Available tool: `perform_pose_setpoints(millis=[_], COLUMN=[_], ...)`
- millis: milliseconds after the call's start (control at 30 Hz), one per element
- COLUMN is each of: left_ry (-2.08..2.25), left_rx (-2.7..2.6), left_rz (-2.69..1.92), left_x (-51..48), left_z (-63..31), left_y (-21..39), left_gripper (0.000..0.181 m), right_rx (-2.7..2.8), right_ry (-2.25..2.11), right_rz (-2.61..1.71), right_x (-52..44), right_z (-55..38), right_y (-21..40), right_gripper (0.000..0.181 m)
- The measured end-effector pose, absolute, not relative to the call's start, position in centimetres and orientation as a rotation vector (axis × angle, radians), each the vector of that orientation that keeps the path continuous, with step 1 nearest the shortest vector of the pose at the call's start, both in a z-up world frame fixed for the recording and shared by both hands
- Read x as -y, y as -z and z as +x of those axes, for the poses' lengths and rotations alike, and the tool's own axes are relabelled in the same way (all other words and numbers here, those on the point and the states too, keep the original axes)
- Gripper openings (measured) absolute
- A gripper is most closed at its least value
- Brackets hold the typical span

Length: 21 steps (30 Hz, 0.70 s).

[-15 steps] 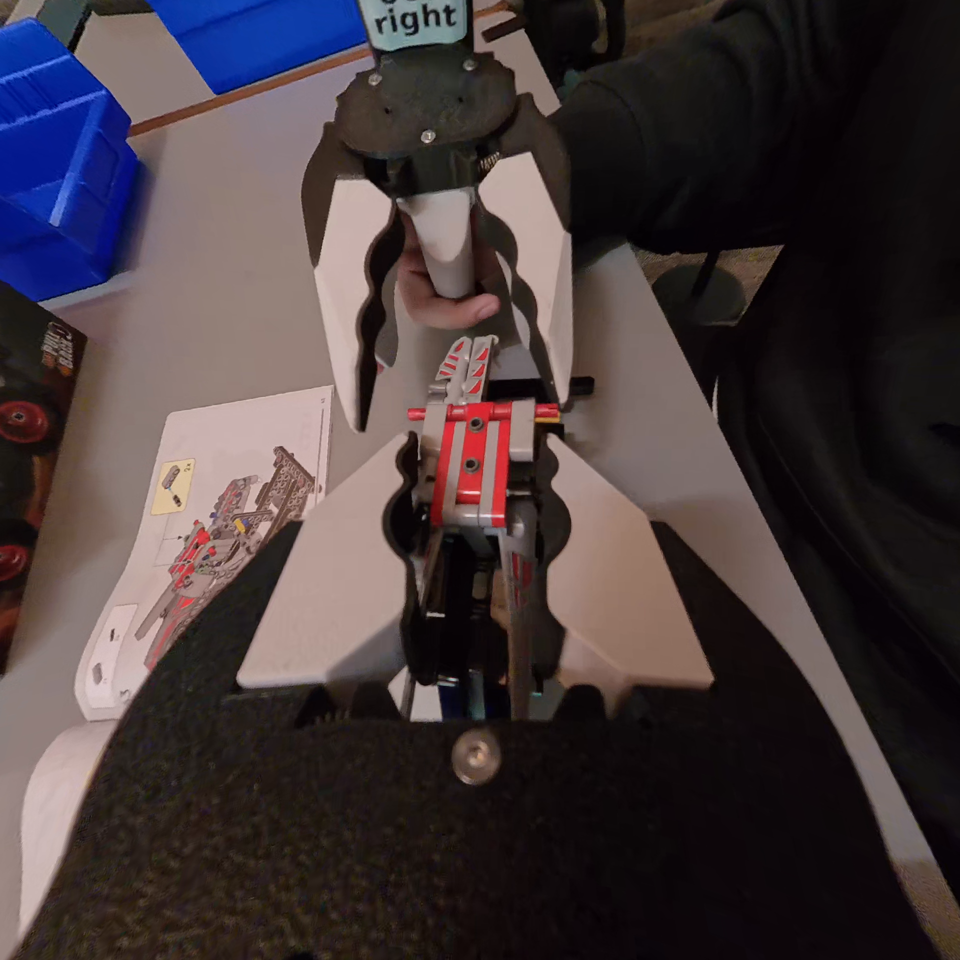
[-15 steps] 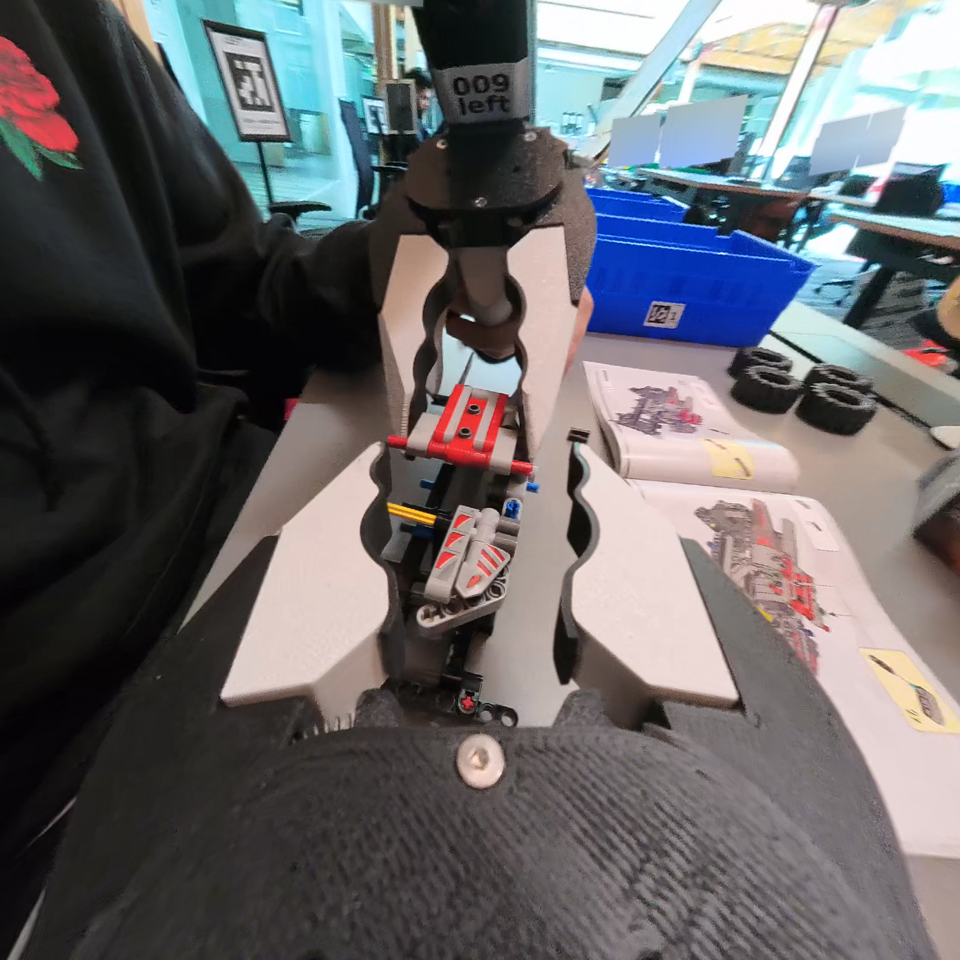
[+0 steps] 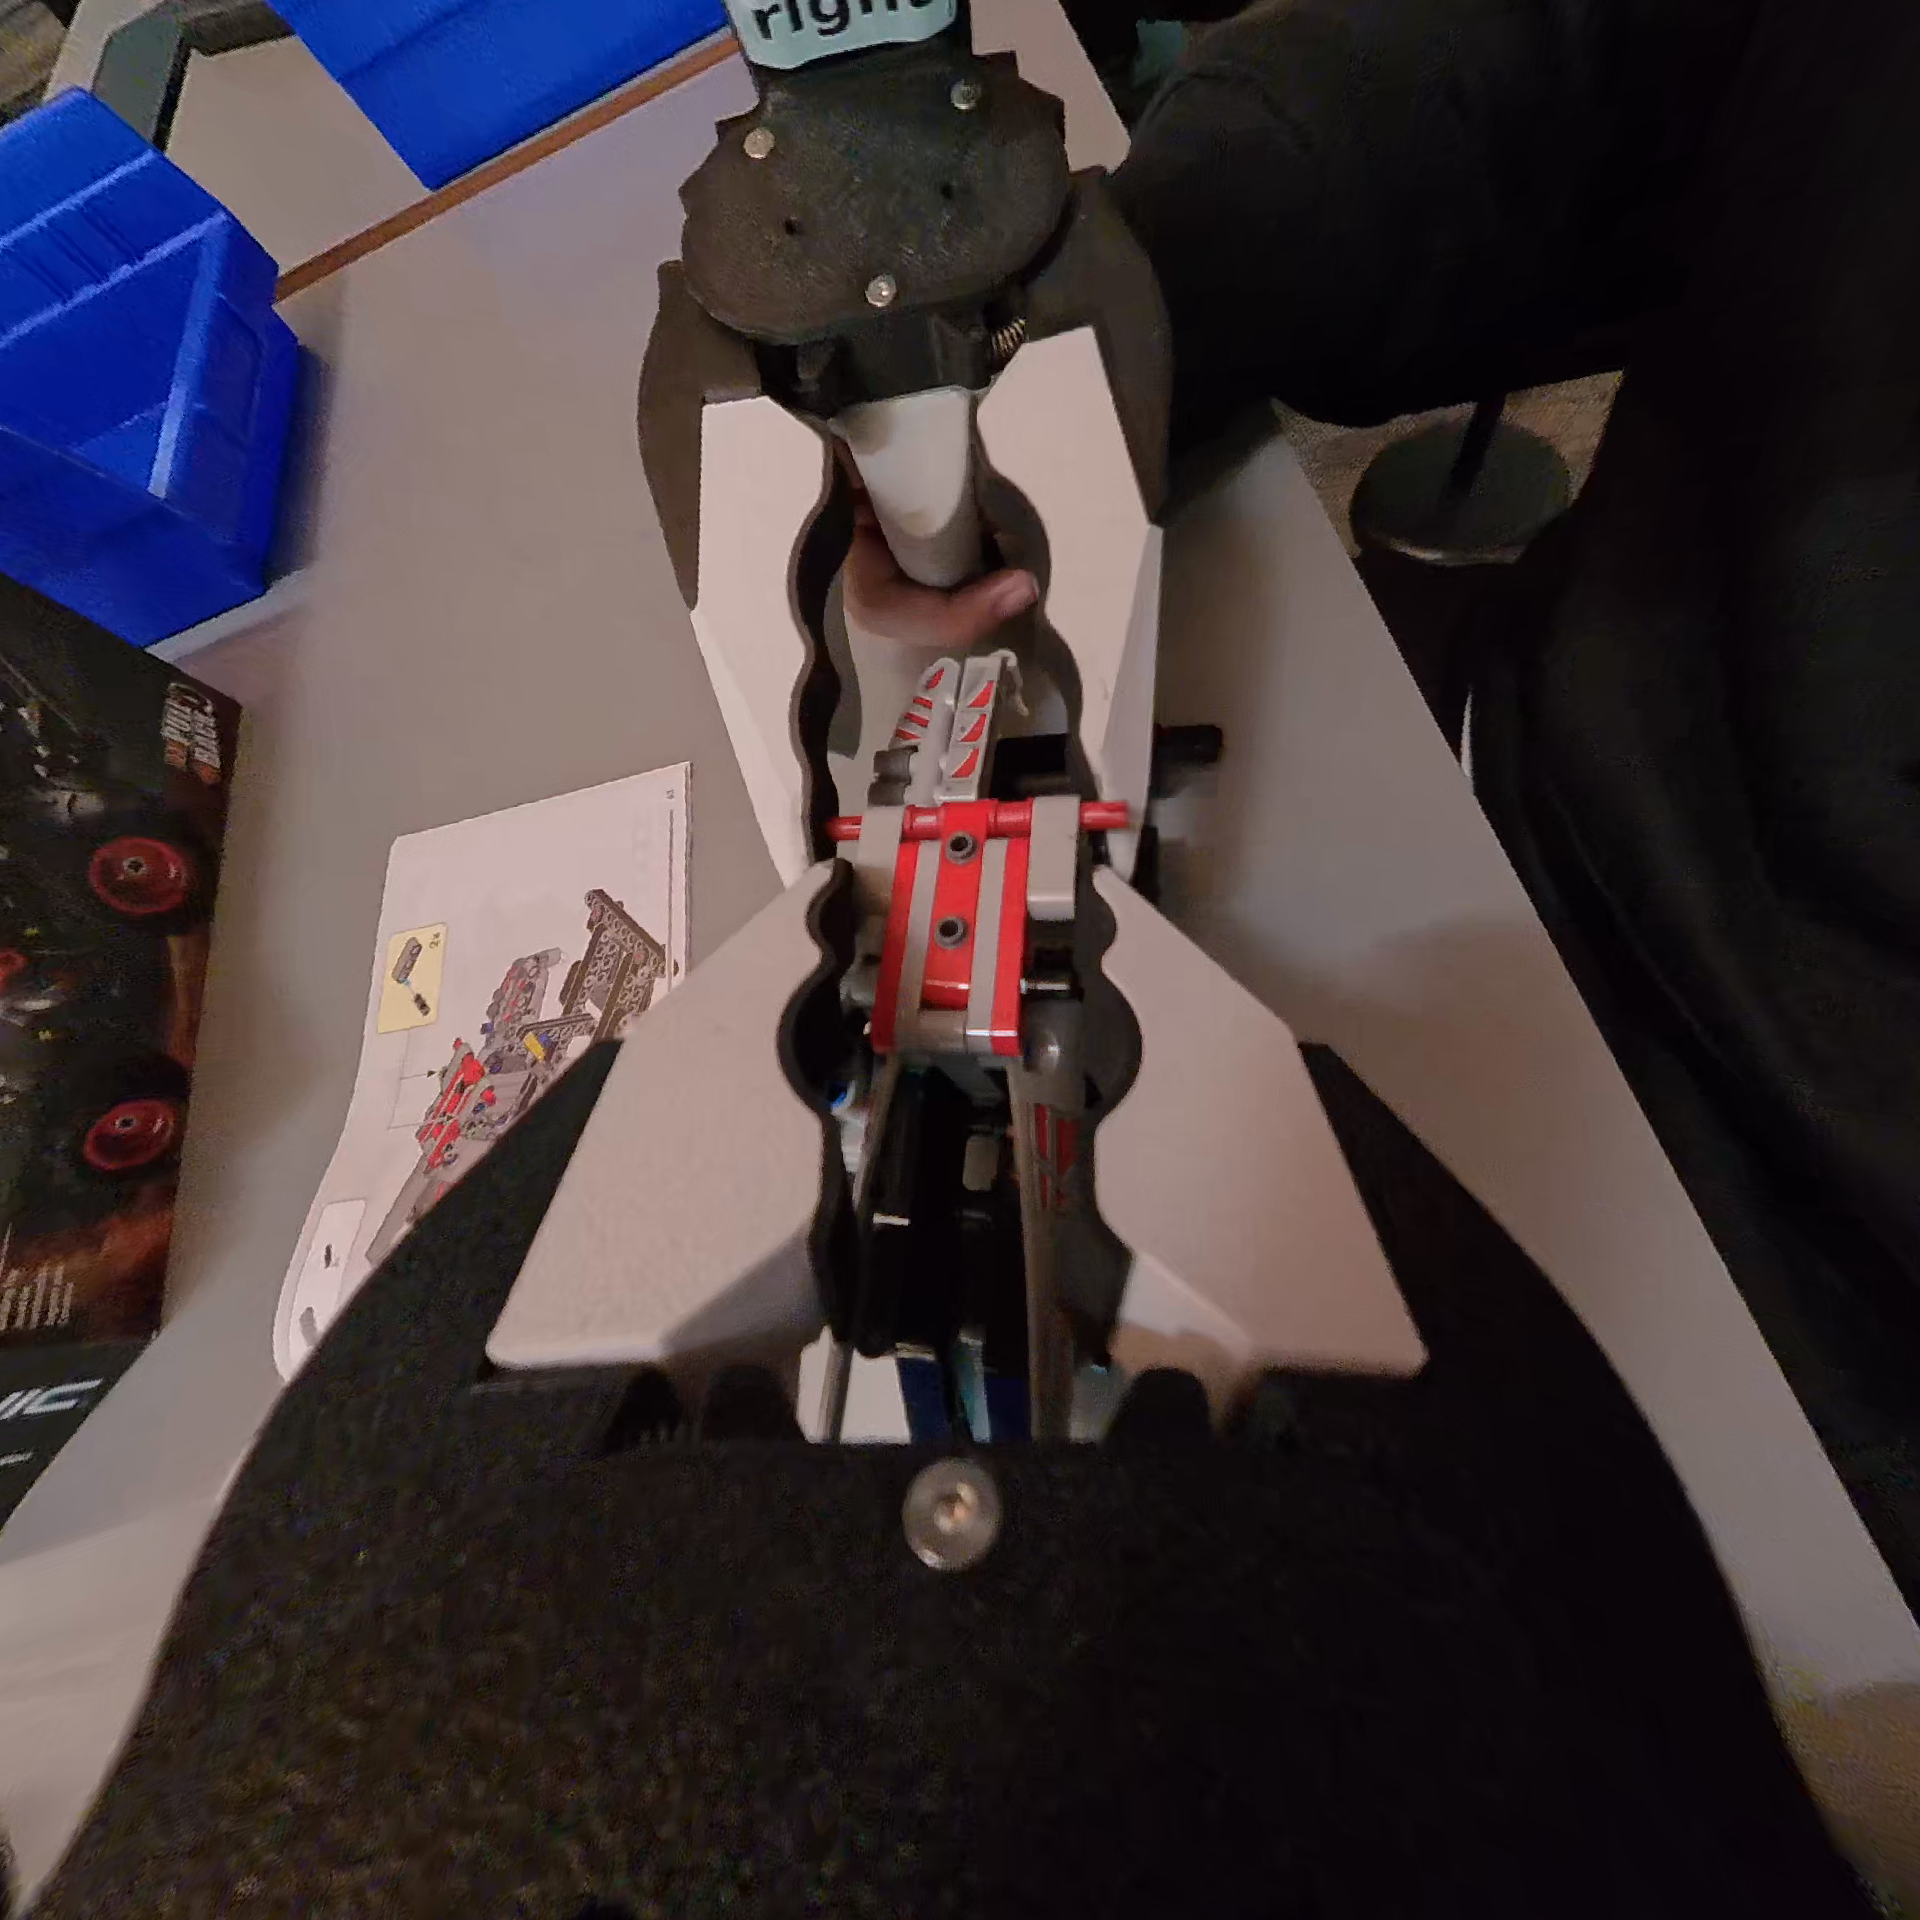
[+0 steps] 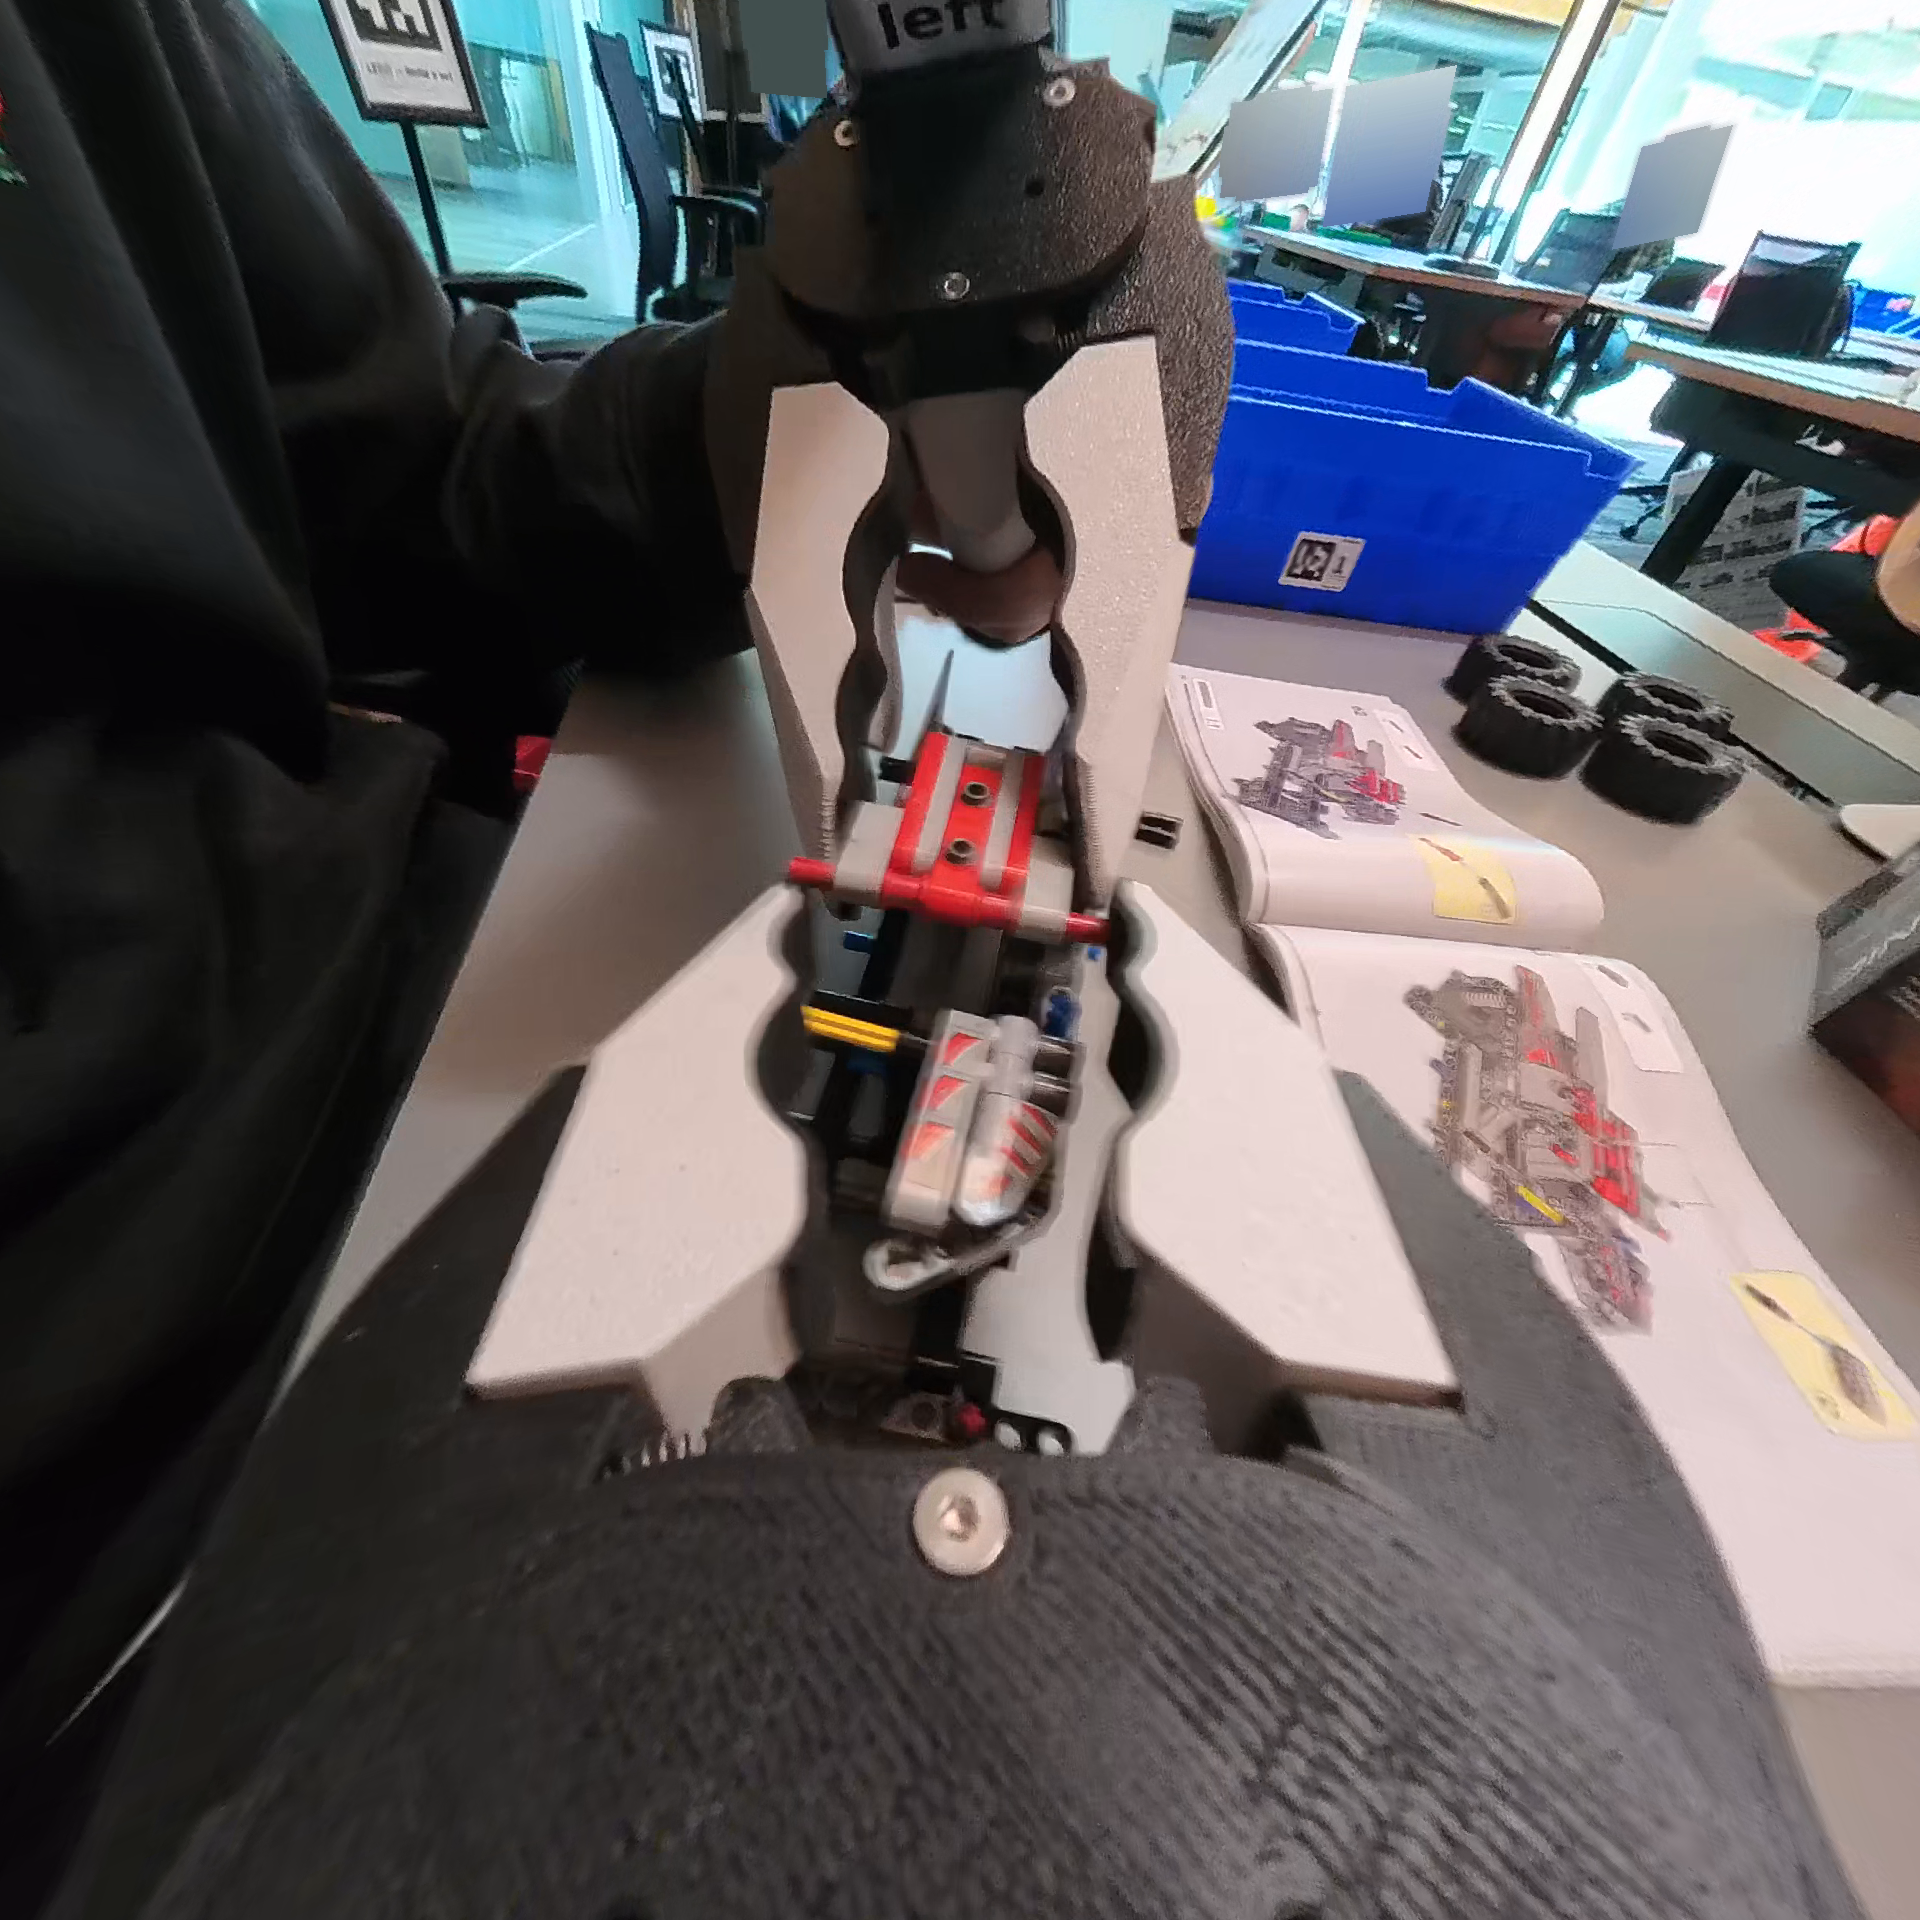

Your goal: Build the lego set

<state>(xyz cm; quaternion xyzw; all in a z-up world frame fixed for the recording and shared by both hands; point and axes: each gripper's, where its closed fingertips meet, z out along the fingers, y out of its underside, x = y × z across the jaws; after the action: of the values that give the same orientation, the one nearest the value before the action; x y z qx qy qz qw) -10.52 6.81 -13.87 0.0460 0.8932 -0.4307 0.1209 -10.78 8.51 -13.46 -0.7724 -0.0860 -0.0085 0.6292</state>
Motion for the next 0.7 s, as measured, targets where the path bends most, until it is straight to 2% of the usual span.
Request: perform_pose_setpoints(millis=[33, 233, 300, 367, 500, 700], left_ry=[1.255, 1.267, 1.231, 1.245, 1.193, 0.944], left_rx=[-2.612, -2.612, -2.593, -2.58, -2.581, -2.703], left_rz=[0.125, 0.072, 0.047, 0.054, -0.005, -0.063], left_x=[-6.8, -6.9, -7.5, -8.2, -10.6, -14.1], left_z=[-10.5, -10.2, -9.8, -10.0, -9.9, -10.5], left_y=[13.9, 13.7, 13.2, 12.3, 11.1, 12.6], left_gripper=[0.04, 0.043, 0.052, 0.054, 0.047, 0.035], right_rx=[0.201, 0.188, 0.188, 0.181, 0.143, 0.016], right_ry=[0.026, -0.001, 0.005, 0.006, 0.018, -0.035], right_rz=[-1.772, -1.756, -1.729, -1.683, -1.618, -1.814], right_x=[-8.5, -8.3, -8.1, -7.7, -6.7, -6.2], right_z=[-10.8, -10.7, -10.7, -10.7, -10.3, -9.8], right_y=[13.5, 13.2, 12.8, 12.2, 11.2, 13.8], right_gripper=[0.052, 0.054, 0.067, 0.072, 0.071, 0.066])
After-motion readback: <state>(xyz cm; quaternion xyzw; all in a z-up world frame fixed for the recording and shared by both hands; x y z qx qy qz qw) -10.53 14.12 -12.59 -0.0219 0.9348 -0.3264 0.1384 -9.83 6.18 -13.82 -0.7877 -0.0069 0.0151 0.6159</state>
